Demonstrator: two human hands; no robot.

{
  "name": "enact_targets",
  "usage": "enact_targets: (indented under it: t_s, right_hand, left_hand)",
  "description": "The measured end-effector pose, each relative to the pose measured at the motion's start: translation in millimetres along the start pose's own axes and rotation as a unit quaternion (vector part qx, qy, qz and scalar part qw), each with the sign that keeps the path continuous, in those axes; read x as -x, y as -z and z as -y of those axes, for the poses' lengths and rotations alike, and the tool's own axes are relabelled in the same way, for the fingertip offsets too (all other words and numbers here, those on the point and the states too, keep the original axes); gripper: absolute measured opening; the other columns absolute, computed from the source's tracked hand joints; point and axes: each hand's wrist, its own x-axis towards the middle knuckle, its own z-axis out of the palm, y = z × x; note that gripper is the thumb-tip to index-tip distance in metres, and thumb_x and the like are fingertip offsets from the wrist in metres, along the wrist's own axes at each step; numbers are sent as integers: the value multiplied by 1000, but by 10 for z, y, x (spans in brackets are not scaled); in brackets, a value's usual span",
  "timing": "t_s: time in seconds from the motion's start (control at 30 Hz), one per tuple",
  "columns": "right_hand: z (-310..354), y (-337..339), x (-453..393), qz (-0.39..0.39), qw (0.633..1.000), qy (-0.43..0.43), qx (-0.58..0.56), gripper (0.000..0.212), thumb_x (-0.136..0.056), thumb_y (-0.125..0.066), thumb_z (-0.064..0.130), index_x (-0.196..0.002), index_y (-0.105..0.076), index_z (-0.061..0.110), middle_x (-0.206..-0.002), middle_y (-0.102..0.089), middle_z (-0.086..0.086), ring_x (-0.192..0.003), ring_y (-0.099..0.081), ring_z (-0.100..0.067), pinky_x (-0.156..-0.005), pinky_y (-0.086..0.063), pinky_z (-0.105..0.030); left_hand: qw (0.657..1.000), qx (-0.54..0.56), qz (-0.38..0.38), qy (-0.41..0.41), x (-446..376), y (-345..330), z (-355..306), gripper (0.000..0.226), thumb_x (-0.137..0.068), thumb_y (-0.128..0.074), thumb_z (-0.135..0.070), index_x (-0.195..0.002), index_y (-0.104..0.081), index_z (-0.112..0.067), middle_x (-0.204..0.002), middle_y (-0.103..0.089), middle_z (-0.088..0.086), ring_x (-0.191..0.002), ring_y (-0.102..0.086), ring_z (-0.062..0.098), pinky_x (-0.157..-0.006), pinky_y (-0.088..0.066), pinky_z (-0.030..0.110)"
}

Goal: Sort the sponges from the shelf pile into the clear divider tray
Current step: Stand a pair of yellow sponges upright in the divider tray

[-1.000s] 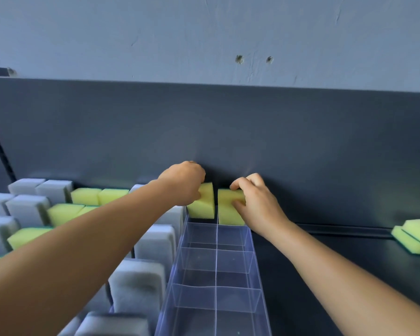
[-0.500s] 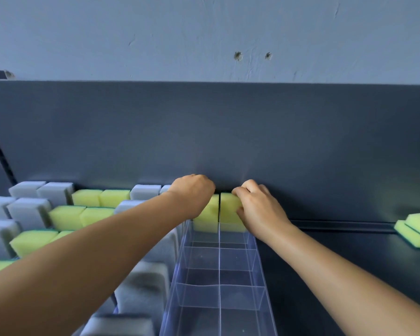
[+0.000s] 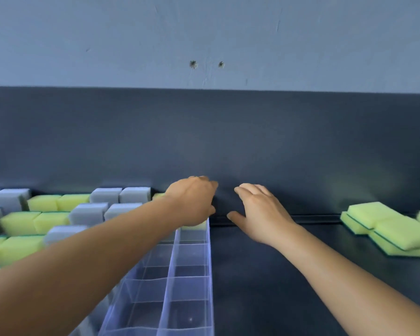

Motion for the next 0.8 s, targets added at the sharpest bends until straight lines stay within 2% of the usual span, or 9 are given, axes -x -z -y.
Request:
enact_targets:
  t_s: [0.2, 0.33, 0.53, 0.67, 0.8]
  right_hand:
    - [-724, 219, 369, 23, 999, -33, 20, 59, -94, -46, 44, -142, -31, 14, -152, -28, 2, -143, -17, -18, -117, -19, -32]
    - [-1235, 349, 589, 25, 998, -58, 29, 61, -94, -45, 45, -144, -30, 14, -152, -28, 1, -143, -19, -18, -116, -19, -31]
    - [-1921, 495, 846, 24, 994, -103, 28, 59, -95, -44, 43, -144, -31, 14, -152, -29, 0, -142, -21, -19, -115, -19, -29]
    - [-2304, 558, 985, 23, 989, -142, 33, 52, -94, -44, 41, -139, -38, 15, -146, -36, -1, -137, -28, -22, -113, -23, -31]
    - [-2616, 582, 1109, 39, 981, -184, 41, 53, -95, -42, 42, -140, -34, 15, -148, -31, -4, -136, -26, -25, -113, -25, -34]
  left_hand:
    - [999, 9, 0, -45, -190, -23, -810, 49, -92, -50, -37, -136, -42, -16, -134, -49, 3, -124, -48, 24, -96, -41, 35]
    - [998, 38, 5, -59, -360, -65, -1347, 50, -93, -48, -42, -136, -42, -17, -135, -49, 1, -124, -47, 22, -95, -41, 33]
    - [994, 76, 16, -78, -639, -135, -2094, 54, -94, -44, -46, -141, -36, -19, -143, -44, 0, -130, -43, 22, -103, -38, 35]
    - [990, 94, 24, -100, -845, -195, -2522, 57, -96, -41, -47, -146, -30, -22, -147, -39, 0, -134, -39, 22, -107, -34, 35]
    - [989, 103, 30, -104, -1057, -287, -2862, 55, -98, -32, -48, -148, -27, -24, -149, -38, -2, -134, -38, 21, -108, -31, 35]
